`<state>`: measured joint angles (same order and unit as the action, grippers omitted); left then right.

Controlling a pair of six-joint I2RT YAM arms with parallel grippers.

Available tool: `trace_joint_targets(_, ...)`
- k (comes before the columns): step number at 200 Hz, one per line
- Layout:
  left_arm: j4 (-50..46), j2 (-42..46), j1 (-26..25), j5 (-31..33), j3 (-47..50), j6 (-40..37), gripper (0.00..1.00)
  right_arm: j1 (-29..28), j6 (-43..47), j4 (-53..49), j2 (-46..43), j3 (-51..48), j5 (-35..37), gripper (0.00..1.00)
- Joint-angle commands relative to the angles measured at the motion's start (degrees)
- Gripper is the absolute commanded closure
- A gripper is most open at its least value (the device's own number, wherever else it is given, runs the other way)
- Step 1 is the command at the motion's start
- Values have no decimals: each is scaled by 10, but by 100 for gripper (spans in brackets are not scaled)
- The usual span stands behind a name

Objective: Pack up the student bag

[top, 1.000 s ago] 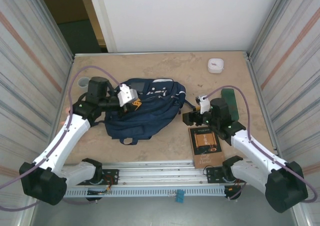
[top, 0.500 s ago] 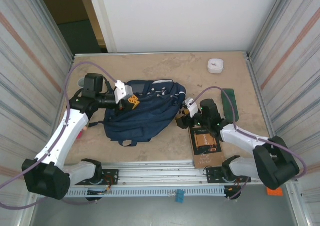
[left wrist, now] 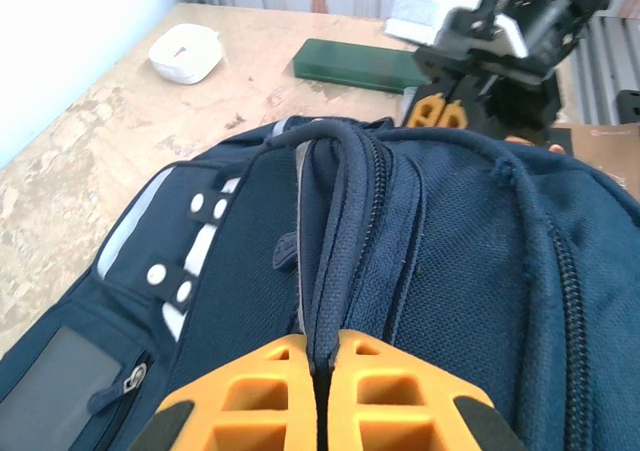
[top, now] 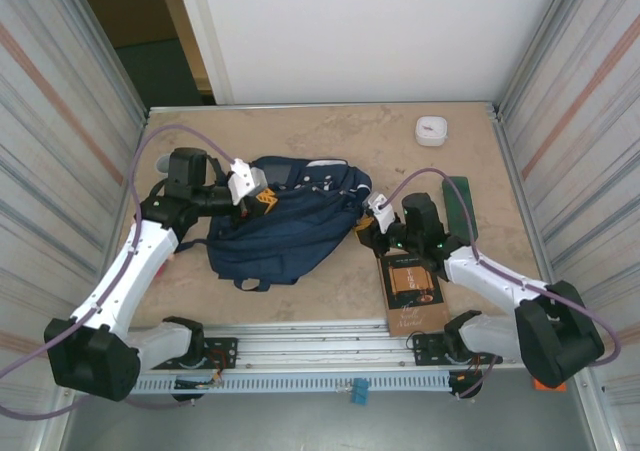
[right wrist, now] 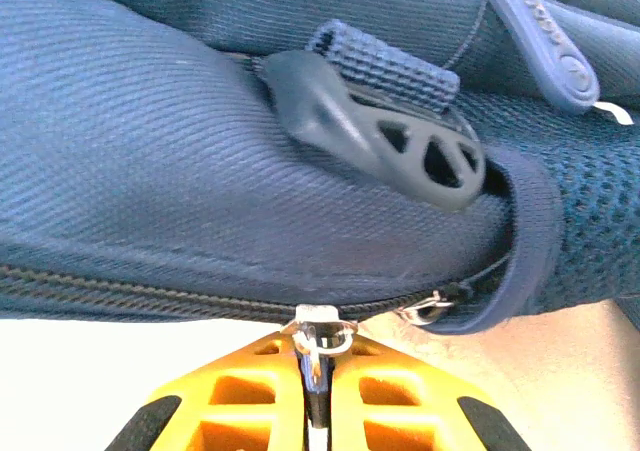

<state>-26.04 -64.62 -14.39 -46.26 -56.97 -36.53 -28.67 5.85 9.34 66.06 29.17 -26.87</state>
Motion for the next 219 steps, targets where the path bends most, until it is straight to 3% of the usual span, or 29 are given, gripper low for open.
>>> trace_joint_targets(1, 66, 21, -14, 91, 3, 49, 100, -6, 19, -68, -38, 24, -19, 100)
trace_joint_targets(47, 119, 17, -90, 283, 18, 160, 100, -52, 19, -209, -53, 91, -19, 100)
trace_joint_targets(76, 152, 1, -148, 392, 27, 199, 100, -91, -11, -246, -40, 124, -28, 100)
trace_joint_targets(119, 166, -42, -185, 480, 9, 254, 100, -159, -63, -273, 2, 172, -56, 100)
trace_joint_targets(149, 180, -60, -193, 500, -2, 280, 100, -174, -92, -269, 20, 185, -47, 100)
trace_joint_targets(169, 193, -61, -200, 495, 0, 285, 100, -171, -127, -255, 26, 184, -14, 87)
trace_joint_targets(219, 208, -46, -204, 472, 17, 285, 100, -121, -194, -191, 28, 152, -22, 82)
